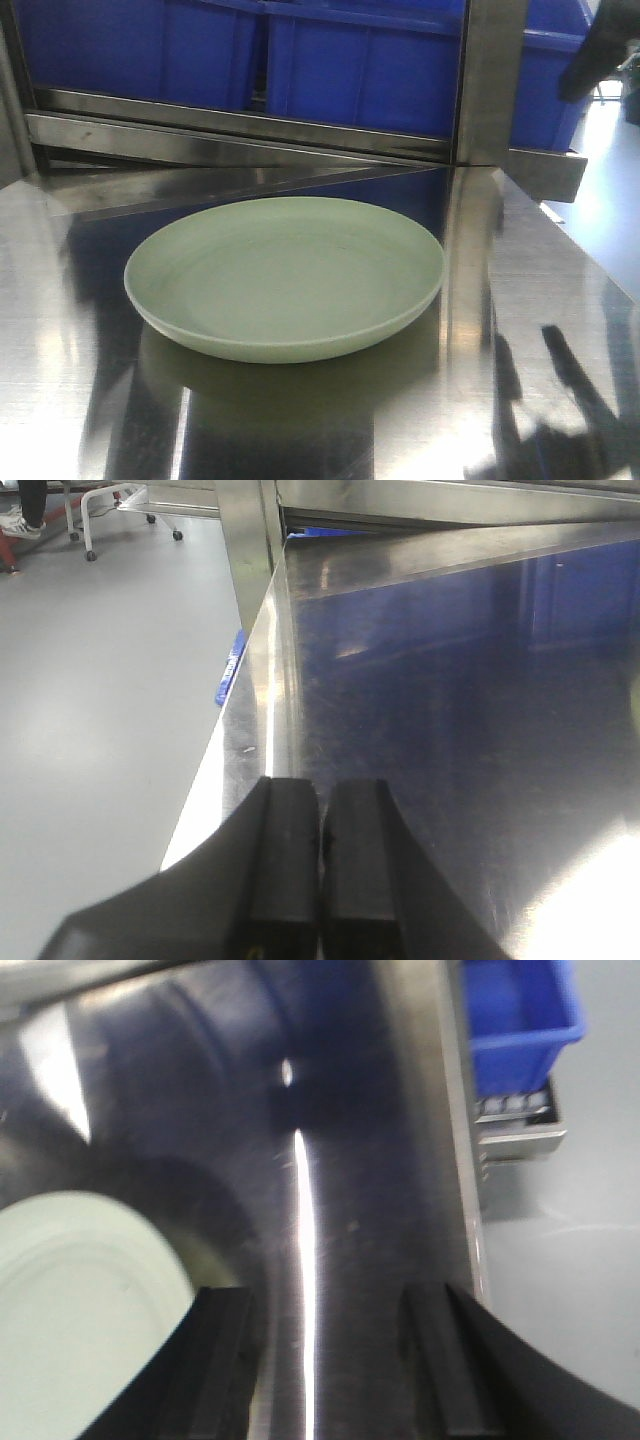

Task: Place green plate on second shelf with right arm
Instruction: 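Move the right gripper down to the rim of the pale green plate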

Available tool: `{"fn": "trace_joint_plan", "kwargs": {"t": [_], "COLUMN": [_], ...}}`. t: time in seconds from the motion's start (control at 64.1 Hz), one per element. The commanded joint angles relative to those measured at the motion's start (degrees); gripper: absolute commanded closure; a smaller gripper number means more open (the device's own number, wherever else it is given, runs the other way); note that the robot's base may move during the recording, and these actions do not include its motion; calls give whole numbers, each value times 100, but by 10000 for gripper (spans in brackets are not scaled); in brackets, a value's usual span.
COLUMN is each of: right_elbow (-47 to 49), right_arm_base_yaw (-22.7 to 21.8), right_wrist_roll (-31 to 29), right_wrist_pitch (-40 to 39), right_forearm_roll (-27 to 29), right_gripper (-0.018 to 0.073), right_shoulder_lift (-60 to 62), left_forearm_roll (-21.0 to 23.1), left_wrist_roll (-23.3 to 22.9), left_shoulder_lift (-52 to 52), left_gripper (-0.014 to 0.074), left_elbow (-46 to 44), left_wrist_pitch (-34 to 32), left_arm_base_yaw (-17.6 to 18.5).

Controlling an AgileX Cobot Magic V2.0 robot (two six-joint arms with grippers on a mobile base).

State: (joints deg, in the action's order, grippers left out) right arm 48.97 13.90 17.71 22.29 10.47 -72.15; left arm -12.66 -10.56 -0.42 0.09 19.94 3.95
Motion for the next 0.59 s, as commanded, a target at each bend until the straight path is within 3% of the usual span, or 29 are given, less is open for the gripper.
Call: {"fn": "trace_joint_plan", "kwargs": {"t": [0.0,0.577], "right_elbow": [359,914], "right_arm_base_yaw": [222,1176], "right_wrist_roll": [2,2], "right_wrist_pitch": [-256,-131], "right_forearm_roll": [59,132], "right_gripper": [112,112], "right_shoulder_lift": [-82,-1423], "left_forearm_roll": [-8,-8], "left_wrist_roll": [-28,-28], "left_shoulder_lift": [-112,-112], "left_gripper": [472,472], "left_elbow": [240,240], "left_wrist_pitch": [-359,-359], "left_arm_base_yaw": [38,38]}}
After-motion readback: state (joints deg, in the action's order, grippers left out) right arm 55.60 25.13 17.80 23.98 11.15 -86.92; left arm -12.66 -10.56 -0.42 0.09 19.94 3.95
